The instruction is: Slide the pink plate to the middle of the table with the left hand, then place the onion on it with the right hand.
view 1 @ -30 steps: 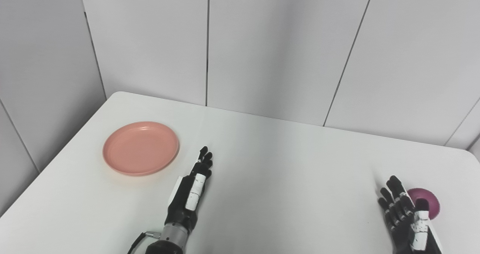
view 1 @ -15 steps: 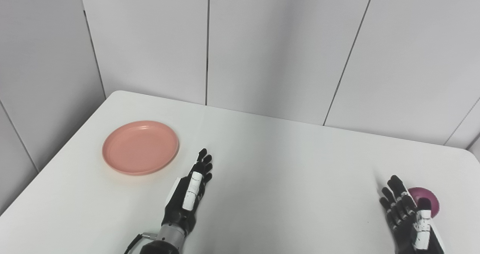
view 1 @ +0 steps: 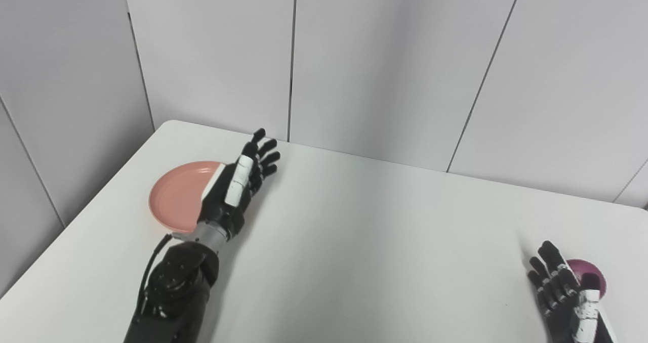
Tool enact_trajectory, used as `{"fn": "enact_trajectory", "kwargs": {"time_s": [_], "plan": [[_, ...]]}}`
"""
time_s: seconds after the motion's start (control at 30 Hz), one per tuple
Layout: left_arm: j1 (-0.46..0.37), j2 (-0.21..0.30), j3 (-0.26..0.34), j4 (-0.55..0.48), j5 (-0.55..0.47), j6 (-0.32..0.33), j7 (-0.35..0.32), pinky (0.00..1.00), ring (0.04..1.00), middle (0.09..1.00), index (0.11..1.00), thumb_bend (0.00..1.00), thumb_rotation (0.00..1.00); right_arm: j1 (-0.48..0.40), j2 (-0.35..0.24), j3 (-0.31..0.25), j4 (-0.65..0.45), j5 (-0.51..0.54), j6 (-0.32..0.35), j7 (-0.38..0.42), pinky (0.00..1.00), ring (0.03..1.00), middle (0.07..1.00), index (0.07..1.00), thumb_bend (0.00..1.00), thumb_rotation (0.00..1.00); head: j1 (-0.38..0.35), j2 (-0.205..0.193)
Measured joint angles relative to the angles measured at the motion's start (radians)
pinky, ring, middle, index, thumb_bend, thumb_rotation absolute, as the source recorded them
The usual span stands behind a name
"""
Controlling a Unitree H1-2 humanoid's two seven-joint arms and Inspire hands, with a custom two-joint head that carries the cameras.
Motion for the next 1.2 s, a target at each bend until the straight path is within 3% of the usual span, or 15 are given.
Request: {"fn": "enact_trajectory", "kwargs": {"time_s": [0.2,0.33,0.57,0.7,0.8,1.2], "plan": [[-0.101,0.048,0.069,0.005,-0.020,0.000,0.009,0.86,0.884,0.919,0.977,1.00,0.95,-0.003,-0.005,-0.004,0.011,0.001,-0.018,0.004,1.00,0.981,0.981,0.960,0.81,0.99,0.012,-0.006],[-0.162,0.123,0.114,0.098,-0.020,-0.018,0.007,0.82,0.870,0.911,0.976,1.00,0.94,-0.006,-0.005,-0.005,0.012,0.003,-0.019,0.010,1.00,0.975,0.973,0.958,0.82,0.99,0.021,-0.005],[-0.196,0.200,0.176,0.312,-0.002,-0.158,0.016,0.80,0.865,0.906,0.962,1.00,0.92,-0.009,-0.015,-0.013,0.027,0.003,-0.019,0.013,1.00,0.972,0.967,0.942,0.88,0.96,0.026,-0.002],[-0.208,0.237,0.209,0.425,0.005,-0.231,0.032,0.81,0.856,0.890,0.952,1.00,0.91,-0.011,-0.019,-0.013,0.035,0.003,-0.019,0.017,1.00,0.979,0.975,0.952,0.87,0.97,0.032,0.002],[-0.224,0.266,0.234,0.491,0.004,-0.255,0.040,0.81,0.854,0.891,0.949,1.00,0.90,-0.011,-0.020,-0.015,0.037,0.003,-0.019,0.018,1.00,0.970,0.969,0.945,0.87,0.97,0.032,0.005],[-0.227,0.286,0.252,0.601,0.004,-0.284,0.059,0.81,0.864,0.888,0.948,1.00,0.91,-0.011,-0.020,-0.016,0.035,0.002,-0.019,0.018,1.00,0.969,0.964,0.937,0.87,0.97,0.031,0.008]]}}
